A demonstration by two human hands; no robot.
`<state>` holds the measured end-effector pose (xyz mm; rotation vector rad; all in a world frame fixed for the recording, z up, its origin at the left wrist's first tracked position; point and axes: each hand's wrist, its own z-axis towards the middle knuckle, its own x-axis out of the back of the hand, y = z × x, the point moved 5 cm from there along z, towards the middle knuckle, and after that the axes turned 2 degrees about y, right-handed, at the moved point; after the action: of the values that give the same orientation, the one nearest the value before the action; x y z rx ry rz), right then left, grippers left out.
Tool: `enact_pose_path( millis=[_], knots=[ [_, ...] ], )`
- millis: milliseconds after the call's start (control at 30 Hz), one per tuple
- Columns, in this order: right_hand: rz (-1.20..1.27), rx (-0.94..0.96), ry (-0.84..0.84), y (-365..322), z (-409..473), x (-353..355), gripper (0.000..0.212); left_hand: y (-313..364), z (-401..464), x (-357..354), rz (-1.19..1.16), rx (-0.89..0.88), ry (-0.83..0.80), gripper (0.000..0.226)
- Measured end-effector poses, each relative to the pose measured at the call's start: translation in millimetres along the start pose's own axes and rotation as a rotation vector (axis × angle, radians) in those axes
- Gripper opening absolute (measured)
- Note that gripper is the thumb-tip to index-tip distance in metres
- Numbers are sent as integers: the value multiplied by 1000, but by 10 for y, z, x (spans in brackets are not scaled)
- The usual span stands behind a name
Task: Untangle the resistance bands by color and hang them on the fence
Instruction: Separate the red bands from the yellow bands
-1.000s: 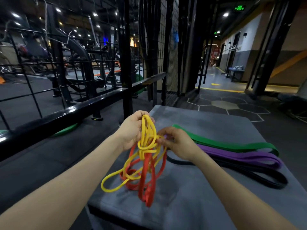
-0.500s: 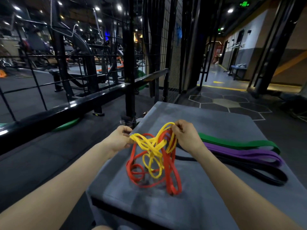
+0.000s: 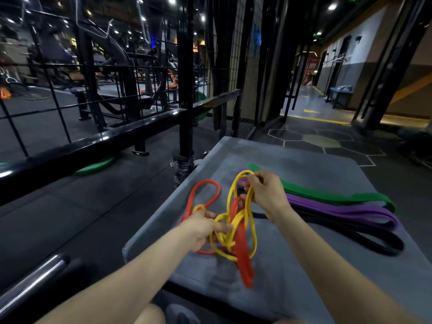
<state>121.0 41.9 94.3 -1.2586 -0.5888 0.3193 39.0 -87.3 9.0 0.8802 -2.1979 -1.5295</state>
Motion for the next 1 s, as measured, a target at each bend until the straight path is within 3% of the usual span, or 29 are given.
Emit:
enact_pose_path(
  millis=[133, 200, 333, 500, 567, 633, 733, 900, 1000],
  knots=[
    [26, -24, 124, 106, 27, 336, 23, 145, 111, 291, 131, -162, 140, 24],
    [47, -47, 194, 190, 40, 434, 27, 310, 93, 404, 54, -219, 211, 16],
    [139, -83, 194, 246, 3, 348, 27, 718, 29, 451, -216, -362, 307, 32],
    [-335, -15, -86, 279, -29, 256, 8, 897, -2, 489, -482, -368, 223, 30],
    [-516, 151, -99, 145, -72, 181, 24, 881, -13, 420, -511, -345, 144, 27],
    [-506, 356, -116, -105, -162, 7, 29, 843, -25, 311, -487, -316, 90, 27],
    [-593, 504, -406, -167, -300, -445, 25, 800, -42, 198, -452, -287, 34, 28],
    [-827, 507, -641, 140, -369, -773, 16, 788, -88, 290, -439, -300, 61, 25],
    [-715, 455, -603, 171, -309, -634, 14, 784, -84, 451, -292, -365, 127, 22]
  ],
)
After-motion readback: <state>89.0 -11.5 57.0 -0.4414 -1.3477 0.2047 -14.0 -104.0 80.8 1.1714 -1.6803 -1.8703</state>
